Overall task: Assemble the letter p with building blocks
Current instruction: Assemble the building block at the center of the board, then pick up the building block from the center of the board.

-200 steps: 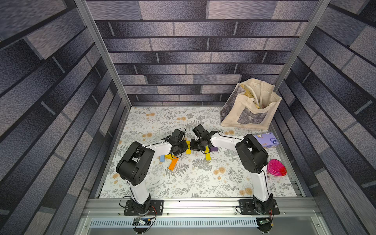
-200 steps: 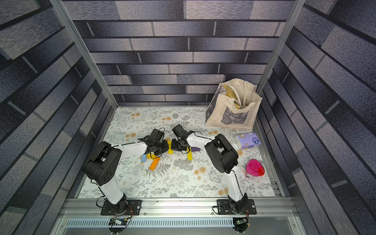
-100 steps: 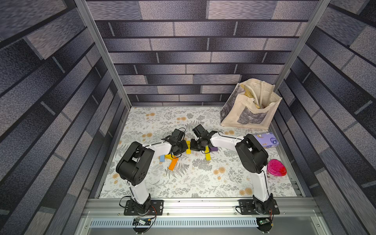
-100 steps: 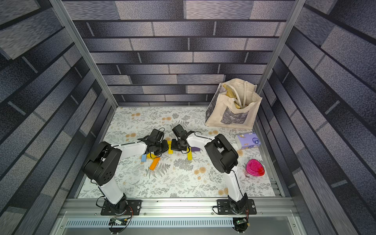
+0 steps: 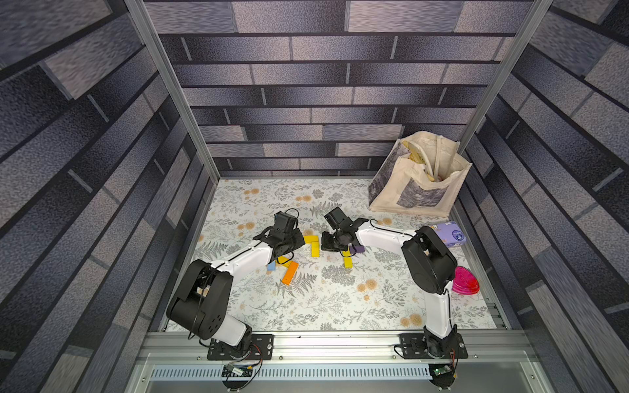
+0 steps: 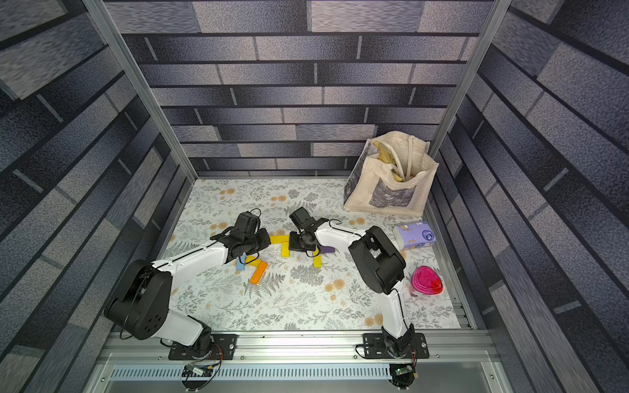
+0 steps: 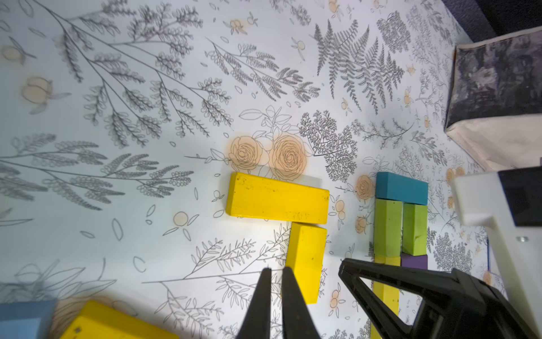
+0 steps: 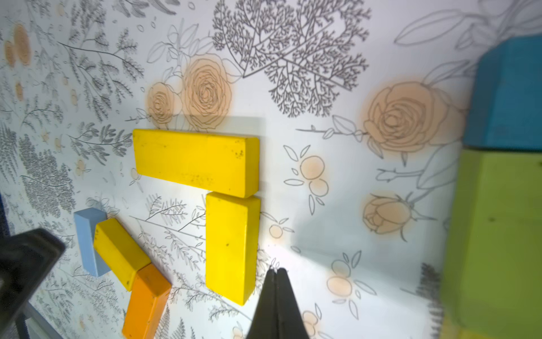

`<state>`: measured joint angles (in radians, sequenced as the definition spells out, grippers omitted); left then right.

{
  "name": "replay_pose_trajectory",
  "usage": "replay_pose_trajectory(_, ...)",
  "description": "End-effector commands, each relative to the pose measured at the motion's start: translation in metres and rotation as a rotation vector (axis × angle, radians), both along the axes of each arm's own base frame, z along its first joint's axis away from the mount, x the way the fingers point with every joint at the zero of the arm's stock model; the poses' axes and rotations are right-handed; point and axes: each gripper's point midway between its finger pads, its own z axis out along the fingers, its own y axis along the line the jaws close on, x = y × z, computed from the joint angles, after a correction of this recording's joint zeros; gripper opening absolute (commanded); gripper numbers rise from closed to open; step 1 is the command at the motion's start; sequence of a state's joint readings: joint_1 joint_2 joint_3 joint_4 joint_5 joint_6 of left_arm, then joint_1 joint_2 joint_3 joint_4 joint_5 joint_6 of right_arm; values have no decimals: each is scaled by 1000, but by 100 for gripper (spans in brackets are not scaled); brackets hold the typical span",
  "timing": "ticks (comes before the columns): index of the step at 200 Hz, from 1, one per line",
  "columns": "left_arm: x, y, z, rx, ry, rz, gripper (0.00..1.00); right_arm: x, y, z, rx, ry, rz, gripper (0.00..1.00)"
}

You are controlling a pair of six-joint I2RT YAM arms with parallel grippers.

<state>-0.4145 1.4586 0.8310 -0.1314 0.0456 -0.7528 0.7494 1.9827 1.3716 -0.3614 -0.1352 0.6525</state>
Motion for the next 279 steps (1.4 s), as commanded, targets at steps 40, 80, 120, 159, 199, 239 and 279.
replay_pose_trajectory(40, -36, 53, 7, 71, 59, 59, 32, 8, 7, 63, 78, -133, 63, 18)
replay_pose_trajectory(80, -49, 53, 22, -89, 116, 135, 45, 11, 7, 68, 58, -145, 75, 28)
replay_pose_trajectory(120, -54, 53, 36, -236, 212, 397, 44, 14, 5, 68, 33, -137, 69, 35)
replay_pose_trajectory(159, -36, 70, 72, -83, 129, 492, 55, 14, 4, 69, 19, -139, 70, 39)
replay_pose_trajectory(199, -19, 72, 63, -116, 230, 508, 56, 12, -5, 67, -19, -144, 67, 40)
replay_pose_trajectory(239, -43, 57, 22, -109, 340, 452, 54, 8, -10, 62, -29, -138, 66, 40)
replay_pose_trajectory(279, -57, 49, -16, -93, 420, 424, 52, 9, -3, 58, -10, -123, 79, 40)
